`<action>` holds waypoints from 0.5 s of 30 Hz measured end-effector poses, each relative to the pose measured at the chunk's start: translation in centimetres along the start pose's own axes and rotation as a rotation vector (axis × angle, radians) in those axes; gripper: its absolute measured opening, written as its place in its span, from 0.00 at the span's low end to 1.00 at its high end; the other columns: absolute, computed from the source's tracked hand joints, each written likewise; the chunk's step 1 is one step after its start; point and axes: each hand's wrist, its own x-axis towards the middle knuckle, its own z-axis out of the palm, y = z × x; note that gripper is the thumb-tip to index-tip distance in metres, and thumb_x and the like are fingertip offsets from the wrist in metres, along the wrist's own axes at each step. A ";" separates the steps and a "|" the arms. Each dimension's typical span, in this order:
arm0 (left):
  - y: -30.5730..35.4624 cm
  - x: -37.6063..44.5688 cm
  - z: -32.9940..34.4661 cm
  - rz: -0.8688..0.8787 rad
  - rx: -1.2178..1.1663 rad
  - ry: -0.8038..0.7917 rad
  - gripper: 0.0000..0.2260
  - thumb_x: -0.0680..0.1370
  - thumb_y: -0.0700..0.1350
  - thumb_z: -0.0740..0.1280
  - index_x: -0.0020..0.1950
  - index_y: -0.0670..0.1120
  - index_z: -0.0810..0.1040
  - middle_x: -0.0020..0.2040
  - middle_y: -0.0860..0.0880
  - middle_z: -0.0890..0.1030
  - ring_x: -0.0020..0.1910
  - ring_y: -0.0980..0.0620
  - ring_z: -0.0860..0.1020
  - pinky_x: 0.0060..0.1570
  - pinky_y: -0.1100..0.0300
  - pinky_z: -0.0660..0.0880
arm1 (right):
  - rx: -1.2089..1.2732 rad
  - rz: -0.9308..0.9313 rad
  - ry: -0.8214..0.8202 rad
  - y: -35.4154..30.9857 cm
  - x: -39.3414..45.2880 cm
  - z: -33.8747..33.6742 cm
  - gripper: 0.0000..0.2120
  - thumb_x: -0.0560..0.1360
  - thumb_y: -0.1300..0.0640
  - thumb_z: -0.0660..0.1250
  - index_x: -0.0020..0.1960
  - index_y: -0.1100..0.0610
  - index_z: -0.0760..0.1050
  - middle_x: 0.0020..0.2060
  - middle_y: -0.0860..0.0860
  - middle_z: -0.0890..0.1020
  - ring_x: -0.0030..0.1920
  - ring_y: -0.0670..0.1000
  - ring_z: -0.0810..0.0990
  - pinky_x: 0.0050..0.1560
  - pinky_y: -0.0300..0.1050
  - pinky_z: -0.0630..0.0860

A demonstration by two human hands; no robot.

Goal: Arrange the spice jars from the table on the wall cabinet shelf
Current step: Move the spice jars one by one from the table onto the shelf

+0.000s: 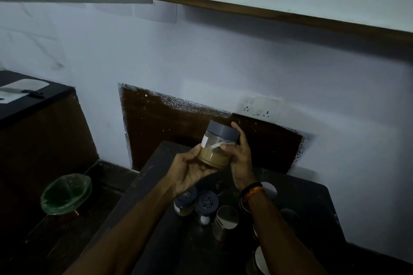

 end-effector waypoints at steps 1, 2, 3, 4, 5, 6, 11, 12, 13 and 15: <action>0.0 0.1 0.3 0.025 0.016 -0.017 0.26 0.77 0.43 0.68 0.73 0.36 0.70 0.73 0.31 0.69 0.74 0.32 0.66 0.70 0.34 0.66 | 0.014 0.005 0.000 -0.3 0.2 -0.1 0.39 0.67 0.61 0.73 0.76 0.47 0.67 0.66 0.56 0.79 0.60 0.57 0.83 0.54 0.47 0.81; 0.0 0.3 0.6 0.056 0.045 -0.028 0.25 0.76 0.43 0.69 0.72 0.37 0.72 0.72 0.32 0.70 0.73 0.33 0.67 0.70 0.35 0.66 | 0.020 0.006 0.003 -0.7 0.5 -0.1 0.39 0.67 0.60 0.73 0.76 0.48 0.66 0.65 0.56 0.80 0.58 0.54 0.84 0.53 0.44 0.81; 0.0 0.4 1.0 0.092 0.087 -0.036 0.25 0.76 0.43 0.69 0.72 0.37 0.72 0.71 0.33 0.71 0.73 0.33 0.67 0.70 0.35 0.66 | 0.021 0.006 0.011 -1.0 0.8 -0.1 0.39 0.67 0.58 0.74 0.77 0.48 0.66 0.65 0.55 0.80 0.58 0.53 0.84 0.52 0.43 0.81; 0.0 0.5 1.4 0.136 0.148 -0.034 0.24 0.77 0.43 0.68 0.72 0.38 0.72 0.70 0.33 0.72 0.71 0.33 0.69 0.71 0.35 0.66 | 0.020 0.007 0.027 -1.3 1.0 -0.1 0.40 0.67 0.55 0.75 0.77 0.49 0.65 0.65 0.55 0.80 0.57 0.51 0.84 0.51 0.42 0.81; -0.1 0.6 1.8 0.186 0.225 -0.018 0.24 0.77 0.42 0.68 0.72 0.38 0.71 0.69 0.34 0.73 0.70 0.34 0.70 0.70 0.35 0.67 | 0.014 0.013 0.046 -1.7 1.2 0.0 0.42 0.67 0.52 0.76 0.78 0.49 0.65 0.65 0.54 0.79 0.57 0.51 0.84 0.51 0.41 0.81; -0.1 0.6 2.3 0.234 0.303 0.008 0.24 0.76 0.40 0.69 0.72 0.39 0.72 0.69 0.35 0.75 0.69 0.34 0.73 0.69 0.35 0.69 | 0.005 0.020 0.069 -2.0 1.4 0.1 0.43 0.66 0.50 0.77 0.78 0.50 0.64 0.65 0.54 0.79 0.57 0.50 0.84 0.50 0.41 0.81; 0.0 0.2 4.6 0.419 0.516 0.096 0.26 0.71 0.40 0.75 0.69 0.49 0.77 0.62 0.42 0.81 0.63 0.42 0.80 0.58 0.47 0.79 | 0.081 0.010 0.082 -4.3 2.6 0.7 0.36 0.72 0.48 0.76 0.74 0.59 0.69 0.66 0.63 0.78 0.63 0.63 0.80 0.56 0.52 0.81; 0.2 0.2 5.0 0.442 0.521 0.082 0.26 0.72 0.41 0.74 0.70 0.49 0.76 0.62 0.43 0.81 0.63 0.43 0.80 0.59 0.47 0.79 | 0.127 0.009 0.077 -5.0 2.9 0.7 0.34 0.73 0.49 0.74 0.74 0.61 0.68 0.67 0.65 0.77 0.65 0.66 0.78 0.61 0.58 0.79; 0.5 0.2 5.4 0.452 0.505 0.065 0.26 0.72 0.41 0.74 0.70 0.49 0.75 0.62 0.44 0.81 0.63 0.44 0.80 0.60 0.47 0.78 | 0.172 0.018 0.073 -5.5 3.1 0.7 0.34 0.73 0.50 0.73 0.75 0.62 0.67 0.68 0.66 0.76 0.67 0.68 0.76 0.66 0.62 0.76; 1.1 0.4 6.1 0.430 0.432 0.021 0.28 0.73 0.40 0.72 0.72 0.47 0.73 0.64 0.44 0.81 0.65 0.43 0.78 0.63 0.44 0.77 | 0.243 0.020 0.066 -6.6 3.5 0.8 0.34 0.74 0.51 0.71 0.76 0.60 0.67 0.71 0.65 0.74 0.69 0.66 0.75 0.70 0.66 0.71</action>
